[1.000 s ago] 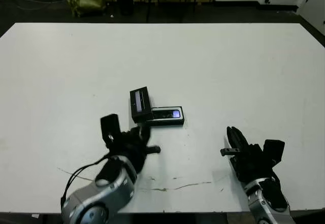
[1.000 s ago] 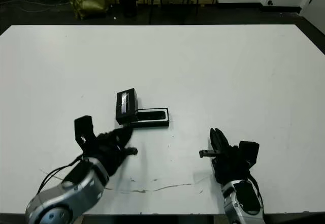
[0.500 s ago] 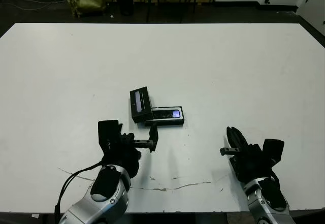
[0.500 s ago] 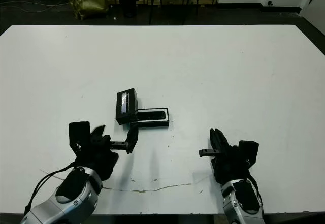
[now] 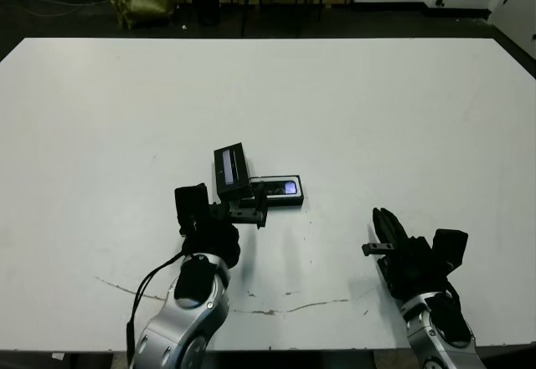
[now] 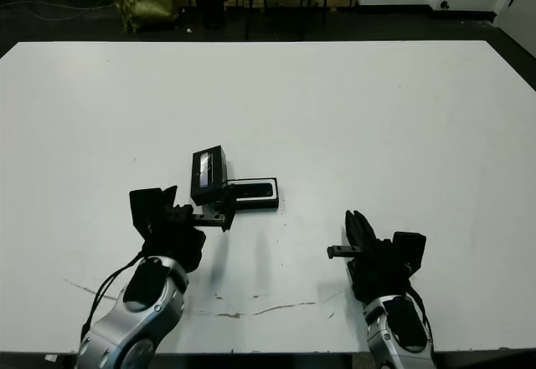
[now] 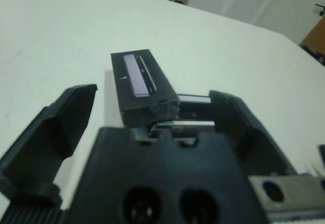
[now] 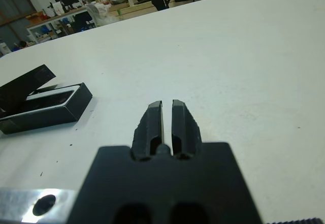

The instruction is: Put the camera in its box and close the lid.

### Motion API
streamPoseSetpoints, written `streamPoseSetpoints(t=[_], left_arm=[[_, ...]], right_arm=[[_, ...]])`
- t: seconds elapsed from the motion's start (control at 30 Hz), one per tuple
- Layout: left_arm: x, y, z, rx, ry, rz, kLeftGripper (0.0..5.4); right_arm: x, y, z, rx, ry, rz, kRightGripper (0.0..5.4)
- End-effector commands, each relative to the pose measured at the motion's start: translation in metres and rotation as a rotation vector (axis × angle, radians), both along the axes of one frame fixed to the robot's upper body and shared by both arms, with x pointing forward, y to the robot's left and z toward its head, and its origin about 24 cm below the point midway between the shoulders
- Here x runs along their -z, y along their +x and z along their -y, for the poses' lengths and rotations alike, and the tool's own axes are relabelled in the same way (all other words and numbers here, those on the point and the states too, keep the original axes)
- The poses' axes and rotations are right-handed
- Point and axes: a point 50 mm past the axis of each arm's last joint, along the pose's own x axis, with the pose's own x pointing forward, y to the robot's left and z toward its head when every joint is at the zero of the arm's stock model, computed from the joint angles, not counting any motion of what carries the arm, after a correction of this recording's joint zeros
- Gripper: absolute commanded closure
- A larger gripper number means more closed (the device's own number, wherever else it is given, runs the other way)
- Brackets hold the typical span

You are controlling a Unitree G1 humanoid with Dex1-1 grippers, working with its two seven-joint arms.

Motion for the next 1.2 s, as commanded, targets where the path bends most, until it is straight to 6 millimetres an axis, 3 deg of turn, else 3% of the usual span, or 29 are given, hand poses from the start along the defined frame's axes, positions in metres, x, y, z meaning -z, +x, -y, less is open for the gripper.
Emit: streamPoseSetpoints(t=[0.03, 0.6, 1.2], left_arm=[[0.0, 0.005, 0.015, -0.019, -0.134, -0.047, 0.02], [-0.002, 0.009, 0.021, -0.059, -0.208, -0.062, 0.02], [-0.004, 0.008, 0.028, 0.023, -0.198, -0.066, 0.02]], right_arm=[[0.011, -0.005, 0.003, 0.006, -0.03, -0.084, 5.4], [0.014, -0.008, 0.001, -0.007, 0.002, -0.096, 5.4], [0.013, -0.013, -0.007, 0.014, -0.009, -0.129, 5.4]])
